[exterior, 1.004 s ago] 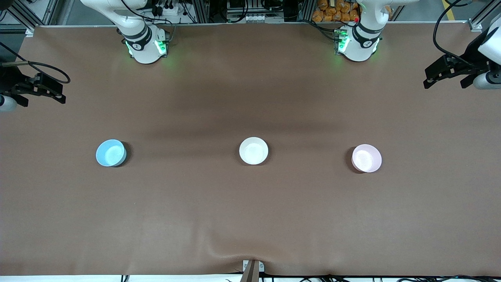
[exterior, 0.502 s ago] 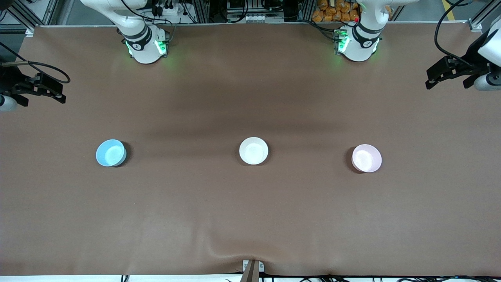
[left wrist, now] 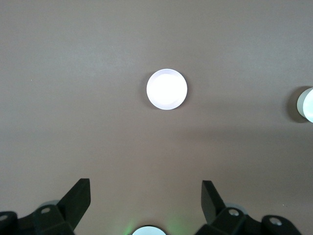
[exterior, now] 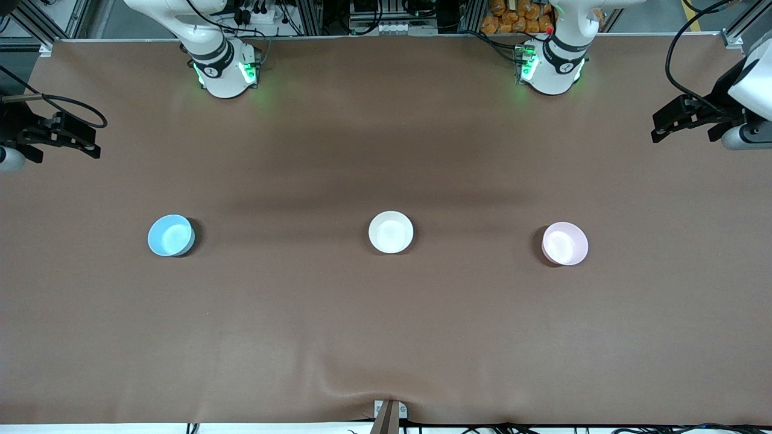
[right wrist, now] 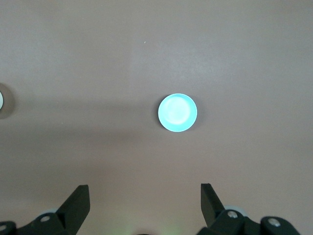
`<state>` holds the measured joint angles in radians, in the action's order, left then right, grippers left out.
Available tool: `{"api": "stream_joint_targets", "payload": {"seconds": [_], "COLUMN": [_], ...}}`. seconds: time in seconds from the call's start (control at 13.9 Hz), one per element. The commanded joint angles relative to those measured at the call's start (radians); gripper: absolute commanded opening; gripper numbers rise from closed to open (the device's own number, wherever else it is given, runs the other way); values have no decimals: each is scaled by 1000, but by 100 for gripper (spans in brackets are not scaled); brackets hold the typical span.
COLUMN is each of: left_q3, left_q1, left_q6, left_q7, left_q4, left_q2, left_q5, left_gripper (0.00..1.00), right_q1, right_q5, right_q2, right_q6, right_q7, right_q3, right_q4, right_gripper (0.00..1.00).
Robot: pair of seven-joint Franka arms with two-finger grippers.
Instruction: Stack pink and blue bowls on white bowl
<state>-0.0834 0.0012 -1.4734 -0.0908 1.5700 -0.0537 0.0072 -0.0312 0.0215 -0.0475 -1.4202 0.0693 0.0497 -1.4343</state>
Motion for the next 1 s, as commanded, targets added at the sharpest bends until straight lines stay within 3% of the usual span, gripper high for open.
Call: {"api": "stream_joint_targets", "payload": {"seconds": [0.0,0.36,0.93], "left_q3": [1,1,1], "left_q1": [-1,2,17], "left_q6": [15,2,-114], "left_q7": [26,26,26], "left_q4": [-16,-1,113], "left_q2": [3,5,3], "left_q5": [16,16,16], "left_gripper": [100,100,100], "right_q1": [-9,-7,-10], "right_q5": [-11,-11,-11], "right_q2": [12,14,29], "right_q6": [9,7,1], "right_q7": [7,6,4], "right_q3": [2,2,2], "right_q4": [-9,-11,-37], "right_gripper": [100,100,100]}}
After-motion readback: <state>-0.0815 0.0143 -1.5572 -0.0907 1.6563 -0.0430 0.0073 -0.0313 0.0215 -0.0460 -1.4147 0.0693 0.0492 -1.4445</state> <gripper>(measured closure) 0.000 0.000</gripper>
